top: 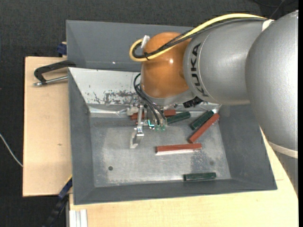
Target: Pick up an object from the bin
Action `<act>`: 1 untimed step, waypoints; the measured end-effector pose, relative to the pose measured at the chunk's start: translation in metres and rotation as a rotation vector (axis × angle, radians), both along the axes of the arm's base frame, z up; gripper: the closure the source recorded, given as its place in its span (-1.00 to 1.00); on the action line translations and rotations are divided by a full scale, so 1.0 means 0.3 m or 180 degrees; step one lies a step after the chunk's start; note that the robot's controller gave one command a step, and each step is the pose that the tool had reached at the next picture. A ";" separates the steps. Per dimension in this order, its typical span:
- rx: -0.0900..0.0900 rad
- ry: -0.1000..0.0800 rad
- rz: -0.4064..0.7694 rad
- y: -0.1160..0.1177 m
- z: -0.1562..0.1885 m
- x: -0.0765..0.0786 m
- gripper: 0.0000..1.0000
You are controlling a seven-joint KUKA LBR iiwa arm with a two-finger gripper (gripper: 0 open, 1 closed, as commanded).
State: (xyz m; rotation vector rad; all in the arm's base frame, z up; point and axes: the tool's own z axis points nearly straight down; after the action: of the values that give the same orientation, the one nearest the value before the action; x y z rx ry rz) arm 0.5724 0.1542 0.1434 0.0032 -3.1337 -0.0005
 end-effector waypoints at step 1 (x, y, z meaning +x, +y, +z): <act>0.0004 -0.0026 -0.0004 -0.002 0.015 0.007 -1.00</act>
Offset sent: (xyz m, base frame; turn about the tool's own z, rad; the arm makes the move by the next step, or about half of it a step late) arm 0.0073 -0.0910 0.0051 -0.1633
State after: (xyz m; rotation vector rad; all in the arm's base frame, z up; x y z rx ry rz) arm 0.5746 0.1536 0.1480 0.0012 -3.1420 -0.0024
